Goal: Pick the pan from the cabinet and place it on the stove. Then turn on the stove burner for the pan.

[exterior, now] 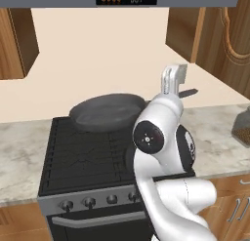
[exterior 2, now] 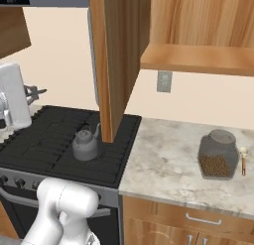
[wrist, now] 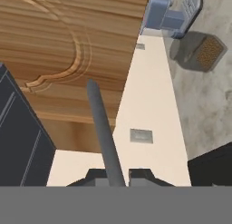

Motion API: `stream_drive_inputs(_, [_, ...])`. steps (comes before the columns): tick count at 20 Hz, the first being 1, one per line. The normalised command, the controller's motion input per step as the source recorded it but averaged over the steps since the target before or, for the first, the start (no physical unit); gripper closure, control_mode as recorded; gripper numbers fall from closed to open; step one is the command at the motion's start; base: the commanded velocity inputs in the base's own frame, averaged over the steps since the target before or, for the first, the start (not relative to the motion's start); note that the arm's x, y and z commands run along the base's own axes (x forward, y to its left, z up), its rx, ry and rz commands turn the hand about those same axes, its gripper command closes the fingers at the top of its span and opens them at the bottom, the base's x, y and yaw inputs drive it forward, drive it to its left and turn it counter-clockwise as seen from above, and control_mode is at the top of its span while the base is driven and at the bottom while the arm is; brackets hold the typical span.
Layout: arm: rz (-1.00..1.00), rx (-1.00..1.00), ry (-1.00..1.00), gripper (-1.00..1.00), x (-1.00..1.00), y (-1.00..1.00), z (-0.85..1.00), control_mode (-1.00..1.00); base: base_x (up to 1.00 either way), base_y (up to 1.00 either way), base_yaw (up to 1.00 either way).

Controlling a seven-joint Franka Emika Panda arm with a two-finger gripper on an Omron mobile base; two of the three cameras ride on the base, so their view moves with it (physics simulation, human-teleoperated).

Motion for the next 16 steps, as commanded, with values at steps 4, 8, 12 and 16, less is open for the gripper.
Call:
stream_drive_inputs(4, [-0.13, 0.0, 0.0, 1.0, 0.11, 0.54, -0.27, -1.0, 0.0, 0.0, 0.0])
stream_drive_inputs(8, [-0.09, 0.0, -0.06, 1.0, 0.06, 0.48, -0.22, -1.0, 0.0, 0.0, 0.0])
stream_drive_inputs(12, [-0.19, 0.0, -0.12, 1.0, 0.0, 0.26, -0.25, -1.0, 0.0, 0.0, 0.0])
stream_drive_inputs(16, [-0.19, 0.01, -0.13, 1.0, 0.0, 0.09, -0.36, -1.0, 0.0, 0.0, 0.0])
